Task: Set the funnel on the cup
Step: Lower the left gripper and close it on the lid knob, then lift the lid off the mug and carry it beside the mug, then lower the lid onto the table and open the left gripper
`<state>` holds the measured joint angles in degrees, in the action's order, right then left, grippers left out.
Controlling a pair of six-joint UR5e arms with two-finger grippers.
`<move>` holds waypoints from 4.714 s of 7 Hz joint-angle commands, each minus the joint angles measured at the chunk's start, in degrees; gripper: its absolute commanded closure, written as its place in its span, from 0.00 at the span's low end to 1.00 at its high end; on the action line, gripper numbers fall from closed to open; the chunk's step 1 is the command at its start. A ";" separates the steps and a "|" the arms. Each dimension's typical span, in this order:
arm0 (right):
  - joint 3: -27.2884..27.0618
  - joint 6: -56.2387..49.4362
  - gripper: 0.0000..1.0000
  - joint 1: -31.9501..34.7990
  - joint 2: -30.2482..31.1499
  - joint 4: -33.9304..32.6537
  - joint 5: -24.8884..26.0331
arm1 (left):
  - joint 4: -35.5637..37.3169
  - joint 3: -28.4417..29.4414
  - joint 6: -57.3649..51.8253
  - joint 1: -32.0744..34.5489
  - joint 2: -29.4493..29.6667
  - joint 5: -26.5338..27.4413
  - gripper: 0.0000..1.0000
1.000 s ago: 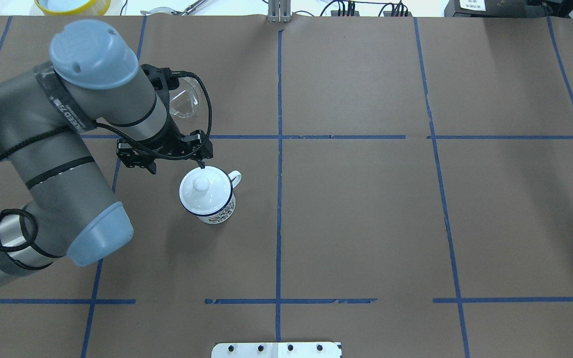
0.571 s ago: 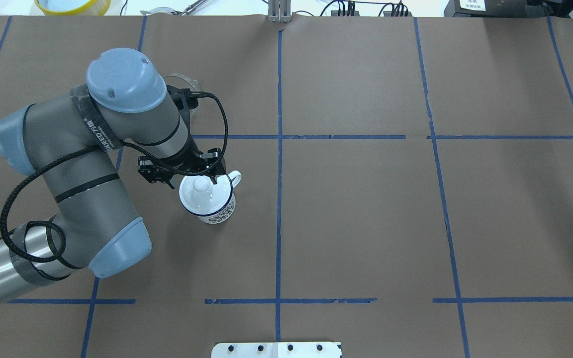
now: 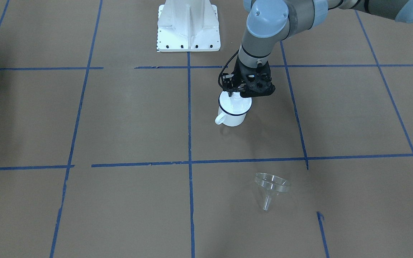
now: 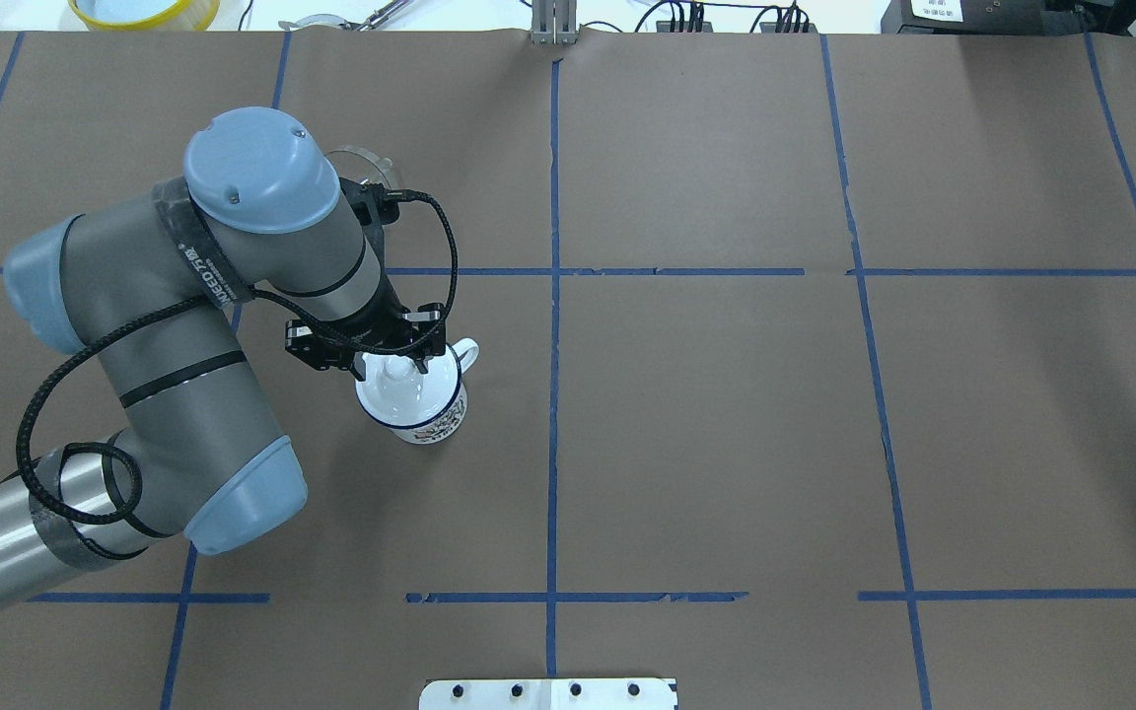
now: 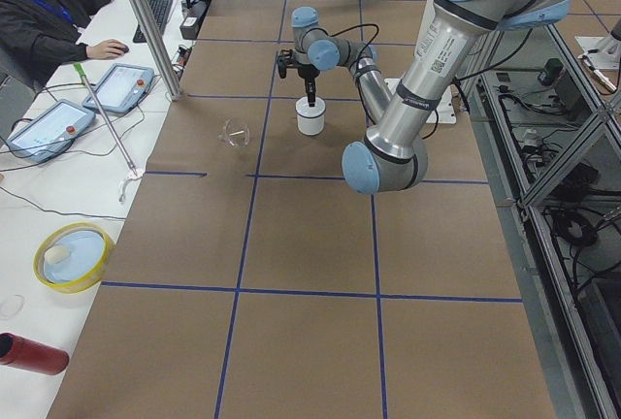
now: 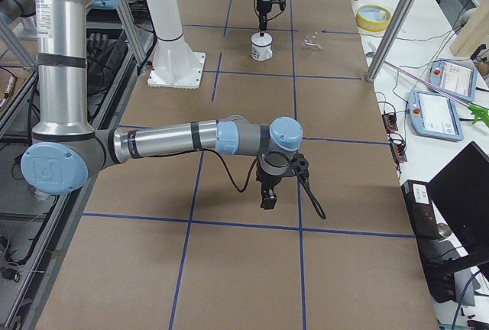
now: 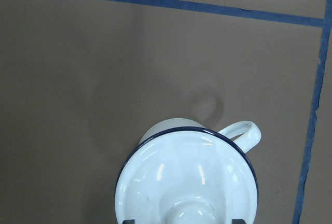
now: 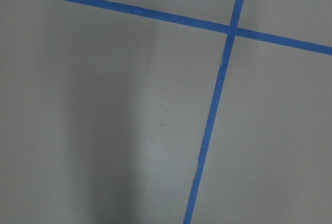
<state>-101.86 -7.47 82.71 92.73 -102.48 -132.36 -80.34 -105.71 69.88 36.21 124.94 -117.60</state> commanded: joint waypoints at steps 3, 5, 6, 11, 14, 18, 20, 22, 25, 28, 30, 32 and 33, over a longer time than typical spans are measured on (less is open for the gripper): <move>0.00 0.00 0.00 0.00 0.00 0.00 0.00 | -0.61 0.06 -0.01 0.00 -0.05 0.00 0.41; 0.00 0.00 0.00 0.00 0.00 0.00 0.00 | -0.61 0.15 -0.10 0.00 -0.05 0.00 0.41; 0.00 0.00 0.00 0.00 0.00 0.00 0.00 | -0.69 0.85 -0.18 -0.09 0.04 0.09 0.41; 0.00 0.00 0.00 0.00 0.00 0.00 0.00 | -0.61 1.12 -0.45 -0.09 0.74 0.26 0.47; 0.00 0.00 0.00 0.00 0.00 0.00 0.00 | -0.52 1.12 -0.45 -0.09 0.65 0.26 0.63; 0.00 0.00 0.00 0.00 0.00 0.00 0.00 | 3.67 -4.74 -0.80 3.05 0.39 0.17 1.00; 0.00 0.00 0.00 0.00 0.00 0.00 0.00 | 5.37 -8.01 -5.50 10.06 -1.79 0.18 1.00; 0.00 0.00 0.00 0.00 0.00 0.00 0.00 | 4.85 -9.88 -11.51 11.07 -7.58 0.26 1.00; 0.00 0.00 0.00 0.00 0.00 0.00 0.00 | -3.33 -3.21 -10.64 8.71 -9.80 1.23 1.00; 0.00 0.00 0.00 0.00 0.00 0.00 0.00 | -9.03 3.47 -10.73 7.12 -10.16 1.58 1.00; 0.00 0.00 0.00 0.00 0.00 0.00 0.00 | -9.22 4.63 -11.34 6.94 -10.24 1.58 1.00; 0.00 0.00 0.00 0.00 0.00 0.00 0.00 | -12.53 7.25 -11.35 6.85 -10.33 1.50 1.00; 0.00 0.00 0.00 0.00 0.00 0.00 0.00 | -14.30 7.53 -11.35 6.85 -11.55 1.41 1.00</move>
<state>-101.87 -7.47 82.71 92.73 -102.48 -132.36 -92.43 -99.06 58.53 43.09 114.30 -116.10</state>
